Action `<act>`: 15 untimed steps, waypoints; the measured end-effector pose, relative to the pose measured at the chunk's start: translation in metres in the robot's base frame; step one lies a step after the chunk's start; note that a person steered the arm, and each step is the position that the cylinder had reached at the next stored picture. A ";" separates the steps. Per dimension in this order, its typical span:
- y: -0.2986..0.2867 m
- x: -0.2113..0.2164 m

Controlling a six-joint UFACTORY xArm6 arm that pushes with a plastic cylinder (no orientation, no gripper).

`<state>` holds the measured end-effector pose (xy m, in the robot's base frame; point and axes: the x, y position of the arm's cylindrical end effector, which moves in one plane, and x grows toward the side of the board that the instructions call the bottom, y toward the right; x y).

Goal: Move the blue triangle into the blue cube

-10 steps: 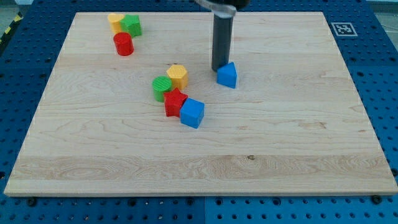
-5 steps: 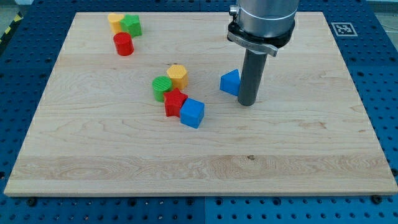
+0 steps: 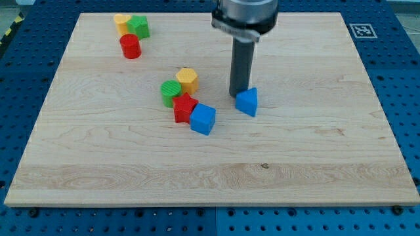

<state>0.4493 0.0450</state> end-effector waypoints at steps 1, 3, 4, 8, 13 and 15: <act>0.000 0.018; 0.023 -0.027; 0.059 -0.009; 0.012 0.022; 0.042 0.066; 0.022 0.034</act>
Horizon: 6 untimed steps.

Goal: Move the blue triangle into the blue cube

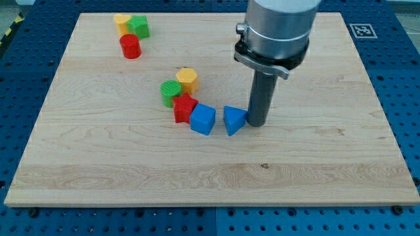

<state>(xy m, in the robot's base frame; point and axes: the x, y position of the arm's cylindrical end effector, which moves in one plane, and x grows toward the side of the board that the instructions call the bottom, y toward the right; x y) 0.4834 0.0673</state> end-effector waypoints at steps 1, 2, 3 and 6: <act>-0.017 -0.006; -0.022 -0.009; -0.009 -0.025; -0.017 -0.166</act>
